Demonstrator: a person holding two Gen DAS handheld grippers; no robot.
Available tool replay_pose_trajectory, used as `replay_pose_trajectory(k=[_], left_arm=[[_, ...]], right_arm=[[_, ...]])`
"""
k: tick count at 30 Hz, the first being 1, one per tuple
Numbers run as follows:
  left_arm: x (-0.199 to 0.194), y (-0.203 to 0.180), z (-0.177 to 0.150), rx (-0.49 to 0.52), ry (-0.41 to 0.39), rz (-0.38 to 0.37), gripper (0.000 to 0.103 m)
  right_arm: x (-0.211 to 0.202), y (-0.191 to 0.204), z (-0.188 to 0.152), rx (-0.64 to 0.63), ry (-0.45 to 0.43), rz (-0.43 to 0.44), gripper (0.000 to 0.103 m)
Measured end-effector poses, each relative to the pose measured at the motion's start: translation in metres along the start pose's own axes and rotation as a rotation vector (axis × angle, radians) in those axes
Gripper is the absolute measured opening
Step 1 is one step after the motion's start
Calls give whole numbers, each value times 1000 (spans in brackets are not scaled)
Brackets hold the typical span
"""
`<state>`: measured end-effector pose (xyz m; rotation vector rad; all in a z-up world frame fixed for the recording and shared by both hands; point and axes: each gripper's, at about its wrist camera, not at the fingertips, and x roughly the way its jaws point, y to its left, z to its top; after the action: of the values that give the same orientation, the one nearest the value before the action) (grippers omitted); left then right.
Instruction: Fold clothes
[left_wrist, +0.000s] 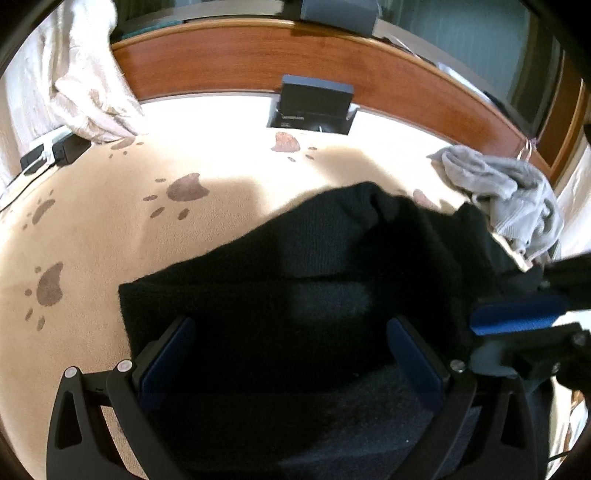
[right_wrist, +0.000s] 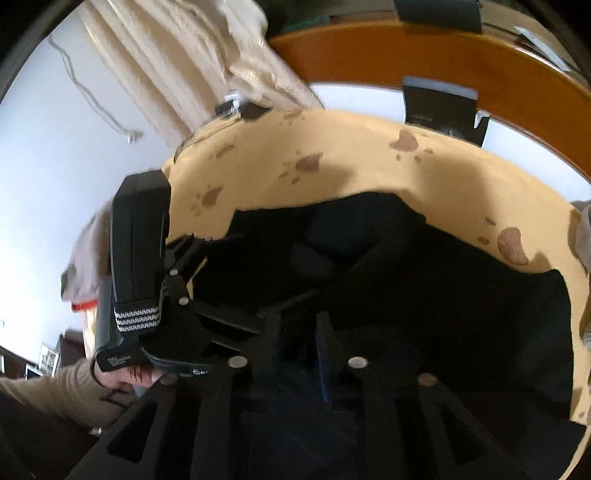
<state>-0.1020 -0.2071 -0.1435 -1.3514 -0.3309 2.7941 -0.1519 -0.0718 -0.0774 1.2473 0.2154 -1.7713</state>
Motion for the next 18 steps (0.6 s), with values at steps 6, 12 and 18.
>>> replay_pose_trajectory(k=[6, 12, 18], left_arm=[[-5, 21, 8, -79, 19, -47, 103], [-12, 47, 17, -184, 14, -64, 103], [-16, 64, 21, -245, 3, -48, 103]], right_arm=[[-30, -22, -15, 169, -124, 218, 73], [-57, -62, -29, 393, -294, 227, 73], [-29, -106, -4, 598, -344, 272, 73]])
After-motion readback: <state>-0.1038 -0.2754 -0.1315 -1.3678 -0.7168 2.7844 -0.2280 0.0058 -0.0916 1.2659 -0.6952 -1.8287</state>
